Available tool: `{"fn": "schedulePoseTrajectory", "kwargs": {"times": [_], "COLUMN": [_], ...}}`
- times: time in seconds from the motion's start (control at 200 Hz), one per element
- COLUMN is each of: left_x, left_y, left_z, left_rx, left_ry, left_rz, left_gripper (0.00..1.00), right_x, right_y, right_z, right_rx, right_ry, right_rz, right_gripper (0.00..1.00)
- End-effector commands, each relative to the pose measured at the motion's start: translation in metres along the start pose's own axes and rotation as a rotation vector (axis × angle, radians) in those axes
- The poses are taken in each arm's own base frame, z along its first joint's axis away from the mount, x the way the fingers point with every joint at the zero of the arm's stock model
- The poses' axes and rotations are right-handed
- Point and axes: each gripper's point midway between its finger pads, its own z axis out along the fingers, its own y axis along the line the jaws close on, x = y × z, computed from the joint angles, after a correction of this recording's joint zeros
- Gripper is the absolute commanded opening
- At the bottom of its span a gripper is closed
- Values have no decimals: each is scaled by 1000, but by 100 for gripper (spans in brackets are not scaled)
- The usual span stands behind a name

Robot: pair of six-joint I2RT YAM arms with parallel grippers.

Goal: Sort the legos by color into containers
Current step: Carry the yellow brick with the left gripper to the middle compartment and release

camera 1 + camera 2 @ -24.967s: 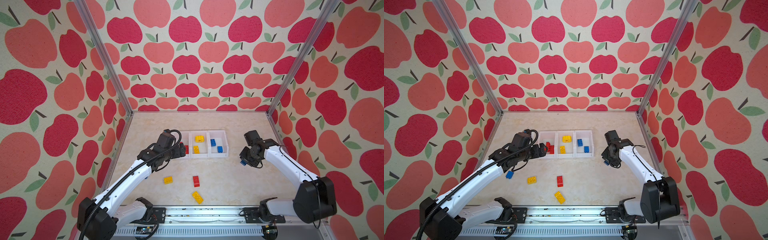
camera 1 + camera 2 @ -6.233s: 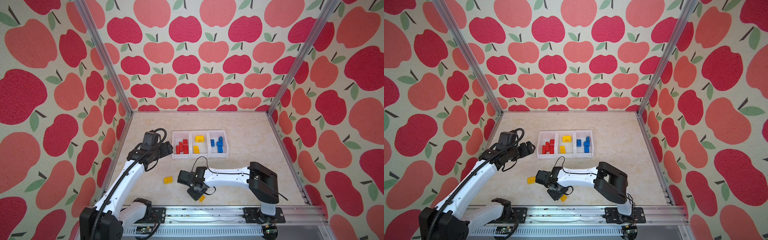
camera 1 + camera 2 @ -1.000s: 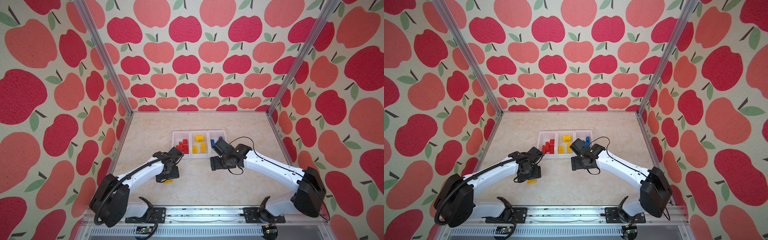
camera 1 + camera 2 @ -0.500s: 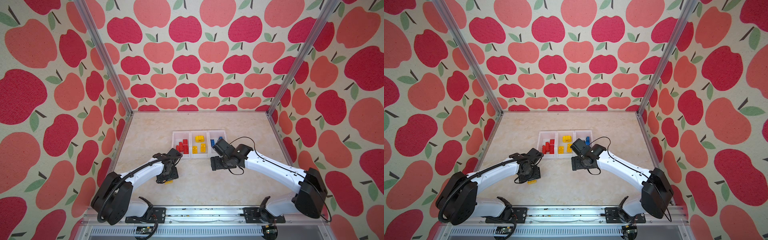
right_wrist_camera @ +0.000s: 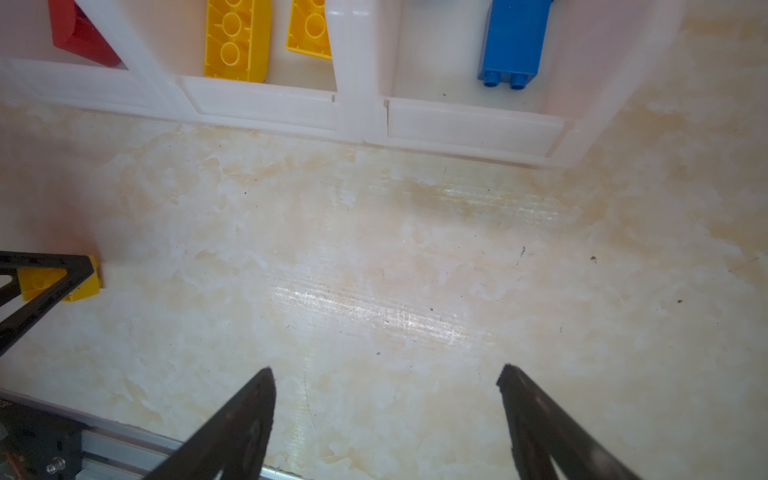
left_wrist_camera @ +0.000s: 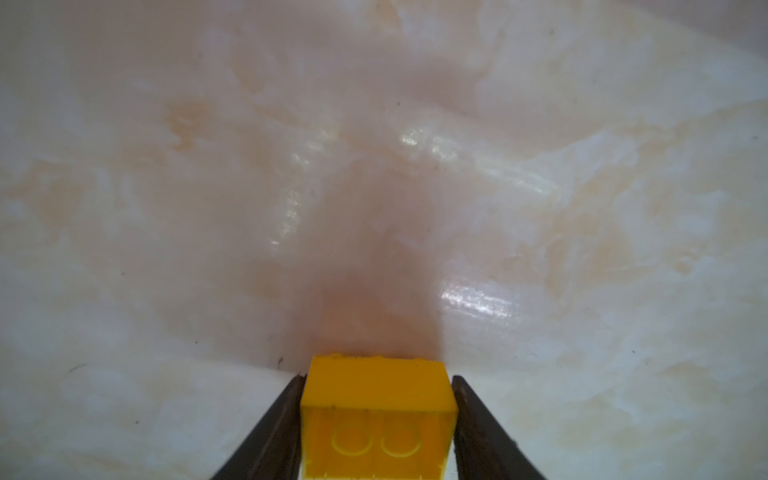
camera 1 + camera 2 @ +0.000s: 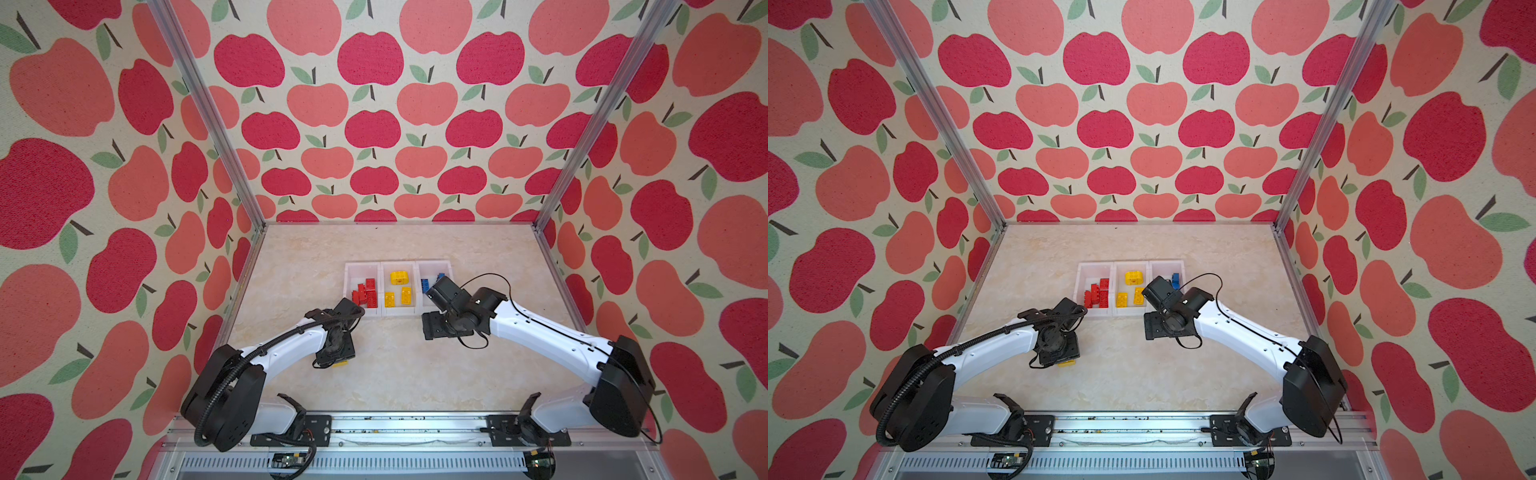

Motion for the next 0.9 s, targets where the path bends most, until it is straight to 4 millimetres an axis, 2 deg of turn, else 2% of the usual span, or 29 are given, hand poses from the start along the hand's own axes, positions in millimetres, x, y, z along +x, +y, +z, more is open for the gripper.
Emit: {"fn": "schedulePoseTrajectory", "kwargs": {"times": [0.0,0.235,0.44,0.895], "left_x": [2,-2,-10,-46], "left_y": [4,2,-7,-61], "left_z": [3,-7,-24,-85], "left_rx": [-18,-14,22,158], "left_ry": [13,4,-30,-164], "left_rz": [-6,12,40,167], "left_gripper": [53,47,44,41], "right_x": [5,4,4,16], "right_y": [-8,-8,-9,-20], "right_z": [-3,-1,0,-1], "right_rx": [18,17,18,30], "right_ry": [4,3,5,-5], "right_rz": [0,12,22,80], "right_gripper": [87,87,87,87]}}
